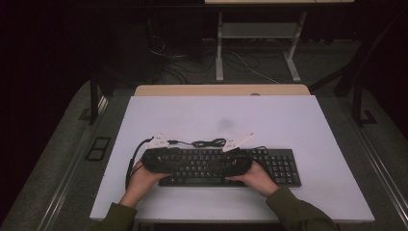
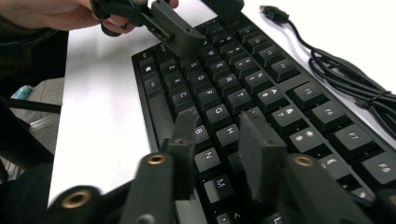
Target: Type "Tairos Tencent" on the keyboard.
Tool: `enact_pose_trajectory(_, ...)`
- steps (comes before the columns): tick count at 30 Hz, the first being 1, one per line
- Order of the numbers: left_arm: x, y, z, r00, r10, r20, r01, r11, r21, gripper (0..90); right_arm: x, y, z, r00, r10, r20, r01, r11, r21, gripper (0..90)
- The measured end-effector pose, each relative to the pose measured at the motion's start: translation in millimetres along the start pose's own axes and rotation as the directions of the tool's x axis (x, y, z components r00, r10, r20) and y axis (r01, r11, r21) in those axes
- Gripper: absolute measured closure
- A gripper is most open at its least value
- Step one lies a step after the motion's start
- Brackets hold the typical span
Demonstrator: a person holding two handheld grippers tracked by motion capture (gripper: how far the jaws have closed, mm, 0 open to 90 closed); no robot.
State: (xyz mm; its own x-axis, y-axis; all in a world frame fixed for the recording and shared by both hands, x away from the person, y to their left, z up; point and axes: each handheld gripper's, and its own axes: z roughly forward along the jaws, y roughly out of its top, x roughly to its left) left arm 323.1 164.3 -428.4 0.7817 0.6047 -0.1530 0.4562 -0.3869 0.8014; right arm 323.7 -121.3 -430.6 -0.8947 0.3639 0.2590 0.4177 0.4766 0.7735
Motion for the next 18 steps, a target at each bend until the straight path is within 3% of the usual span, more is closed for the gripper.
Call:
enact_pose_trajectory(10,-5.4,3.9,5.0,0.9994,0.018,0.03,-0.019,0.9996,0.021,50.0,-5.4,-1.7,-7.2,0.9997,0.008,0.022,-0.008,0.999,-0.037,43.4)
enact_pose_trajectory(18,-12.3,10.2,11.7,0.9961,0.055,0.068,-0.058,0.9977,0.036,72.6,-10.5,-3.5,-11.8,0.9982,0.019,0.056,-0.016,0.998,-0.057,33.6)
